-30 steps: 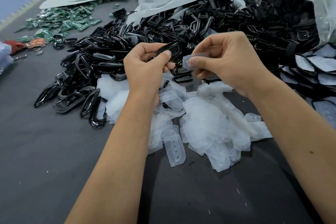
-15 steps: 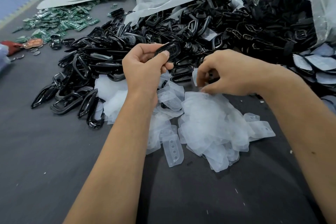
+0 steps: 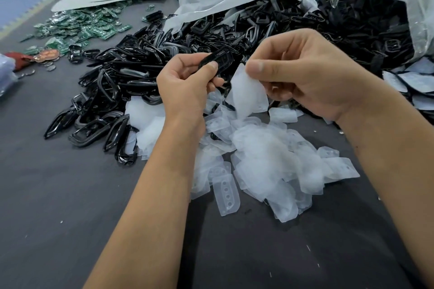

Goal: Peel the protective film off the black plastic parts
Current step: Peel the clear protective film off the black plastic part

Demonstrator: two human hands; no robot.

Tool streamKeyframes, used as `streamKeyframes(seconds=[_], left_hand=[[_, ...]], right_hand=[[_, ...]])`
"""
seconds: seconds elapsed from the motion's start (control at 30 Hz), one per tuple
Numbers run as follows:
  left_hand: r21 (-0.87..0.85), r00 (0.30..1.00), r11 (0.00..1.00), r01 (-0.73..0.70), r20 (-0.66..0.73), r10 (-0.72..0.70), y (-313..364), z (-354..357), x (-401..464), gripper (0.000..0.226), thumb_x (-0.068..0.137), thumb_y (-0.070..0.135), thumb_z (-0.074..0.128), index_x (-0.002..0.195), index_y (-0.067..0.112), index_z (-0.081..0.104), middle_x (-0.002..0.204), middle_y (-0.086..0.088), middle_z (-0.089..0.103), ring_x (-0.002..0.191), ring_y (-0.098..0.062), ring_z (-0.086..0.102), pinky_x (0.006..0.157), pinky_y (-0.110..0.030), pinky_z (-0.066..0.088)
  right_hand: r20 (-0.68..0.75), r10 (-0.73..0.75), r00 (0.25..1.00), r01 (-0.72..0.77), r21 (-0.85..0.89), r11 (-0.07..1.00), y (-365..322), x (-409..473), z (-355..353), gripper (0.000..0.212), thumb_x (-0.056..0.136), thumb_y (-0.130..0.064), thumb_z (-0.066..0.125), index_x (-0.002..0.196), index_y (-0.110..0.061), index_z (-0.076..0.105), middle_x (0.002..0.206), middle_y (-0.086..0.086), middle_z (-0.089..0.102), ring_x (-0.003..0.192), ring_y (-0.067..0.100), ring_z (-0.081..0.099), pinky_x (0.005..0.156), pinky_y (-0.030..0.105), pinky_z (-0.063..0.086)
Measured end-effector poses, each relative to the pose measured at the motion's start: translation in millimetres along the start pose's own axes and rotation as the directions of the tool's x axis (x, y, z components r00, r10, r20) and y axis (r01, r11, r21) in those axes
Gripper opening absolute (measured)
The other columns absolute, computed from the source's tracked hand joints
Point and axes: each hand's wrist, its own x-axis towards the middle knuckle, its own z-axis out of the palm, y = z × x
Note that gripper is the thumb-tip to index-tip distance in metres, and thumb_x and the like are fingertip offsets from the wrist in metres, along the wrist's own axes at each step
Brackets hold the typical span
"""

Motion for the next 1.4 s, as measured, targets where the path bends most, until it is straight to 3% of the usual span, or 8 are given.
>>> streamKeyframes(seconds=[0.13,0.27,0.47,0.6,0.77,1.1,1.3,1.4], left_hand=[[-0.115,0.999,0.992,0.051,-0.011,-0.053,3.4,-2.0,2.7,0.017,0.088,-0.009,0.071,0.092,0.007,0.067,0.070,-0.002,0.063,0.053,-0.012,0.061,0.053,-0.019,0.048],[-0.157,0.991,0.979,0.126,0.060,-0.118,5.6,-5.2,3.8,0.017,0.089,-0.007,0.071,0.095,0.008,0.066,0.076,-0.005,0.060,0.056,-0.012,0.061,0.053,-0.015,0.047],[-0.094,0.938,0.962,0.257,0.266,-0.224,8.0,-7.0,2.3,0.017,0.090,-0.005,0.071,0.094,0.011,0.069,0.074,0.000,0.069,0.058,-0.009,0.063,0.051,-0.011,0.046],[-0.114,0.951,0.964,0.240,0.224,-0.211,7.0,-5.6,1.7,0.017,0.089,-0.006,0.071,0.094,0.010,0.070,0.073,0.000,0.069,0.058,-0.010,0.064,0.052,-0.013,0.047],[-0.110,0.988,0.983,0.148,0.061,-0.142,4.8,-7.0,5.6,0.017,0.089,-0.008,0.071,0.091,0.009,0.067,0.071,-0.001,0.067,0.056,-0.012,0.062,0.051,-0.016,0.046],[0.024,0.987,0.997,0.067,0.142,-0.070,-0.1,-1.8,2.5,0.021,0.088,-0.011,0.069,0.099,0.007,0.075,0.071,0.000,0.070,0.053,-0.012,0.060,0.052,-0.017,0.047],[-0.055,1.000,0.998,0.019,0.007,-0.019,1.6,-2.7,4.8,0.021,0.088,-0.011,0.069,0.096,0.008,0.074,0.065,0.003,0.067,0.052,-0.011,0.061,0.052,-0.017,0.048],[-0.112,0.999,0.994,0.011,-0.042,-0.015,1.6,-5.1,7.8,0.021,0.089,-0.012,0.068,0.096,0.007,0.074,0.064,0.004,0.066,0.052,-0.013,0.059,0.053,-0.018,0.048]], right_hand=[[-0.187,0.022,0.982,-0.089,-0.355,0.930,10.7,6.0,7.6,0.015,0.081,-0.024,0.089,0.074,-0.014,0.080,0.056,0.000,0.068,0.046,0.007,0.056,0.044,0.017,0.043],[-0.268,0.214,0.939,-0.273,-0.205,0.940,18.2,5.7,10.1,0.009,0.086,-0.012,0.085,0.080,-0.006,0.080,0.067,0.010,0.074,0.055,0.014,0.066,0.051,0.021,0.052],[-0.297,0.304,0.905,-0.327,-0.030,0.945,14.1,5.5,5.8,0.009,0.093,0.001,0.072,0.090,-0.004,0.078,0.075,0.009,0.076,0.066,0.018,0.074,0.053,0.020,0.054],[-0.246,0.341,0.907,-0.343,0.036,0.939,11.1,2.6,6.2,0.013,0.099,-0.003,0.066,0.089,-0.009,0.072,0.087,0.011,0.080,0.073,0.019,0.076,0.050,0.021,0.053],[-0.215,0.292,0.932,-0.271,0.123,0.955,7.2,1.3,2.5,0.014,0.100,-0.003,0.062,0.090,-0.009,0.070,0.087,0.012,0.079,0.073,0.020,0.075,0.049,0.019,0.051],[-0.231,0.178,0.956,-0.140,0.173,0.975,8.3,0.5,2.4,0.016,0.085,0.004,0.078,0.088,-0.010,0.070,0.080,0.008,0.075,0.078,0.021,0.076,0.058,0.018,0.055],[-0.362,0.177,0.915,-0.125,0.164,0.979,16.2,3.3,-3.0,0.016,0.087,0.010,0.074,0.097,-0.001,0.067,0.091,0.019,0.078,0.086,0.028,0.079,0.063,0.021,0.059],[-0.475,0.046,0.879,-0.170,-0.220,0.961,23.5,6.2,-3.0,0.020,0.089,0.007,0.075,0.103,-0.007,0.072,0.100,0.012,0.076,0.083,0.017,0.079,0.070,0.024,0.063]])
